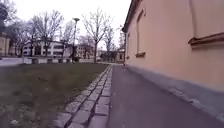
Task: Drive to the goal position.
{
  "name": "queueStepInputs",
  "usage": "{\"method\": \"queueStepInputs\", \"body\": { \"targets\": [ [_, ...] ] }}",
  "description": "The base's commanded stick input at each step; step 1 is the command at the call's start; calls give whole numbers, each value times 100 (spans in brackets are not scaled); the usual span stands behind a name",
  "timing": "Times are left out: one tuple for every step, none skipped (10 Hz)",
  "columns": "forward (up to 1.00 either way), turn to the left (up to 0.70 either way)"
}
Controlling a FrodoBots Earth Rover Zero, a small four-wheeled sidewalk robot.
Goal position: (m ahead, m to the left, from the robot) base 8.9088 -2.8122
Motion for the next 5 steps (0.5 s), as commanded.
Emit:
{"method": "queueStepInputs", "body": {
  "targets": [
    [100, -40],
    [100, -22],
    [100, -2],
    [100, 0],
    [100, 0]
  ]
}}
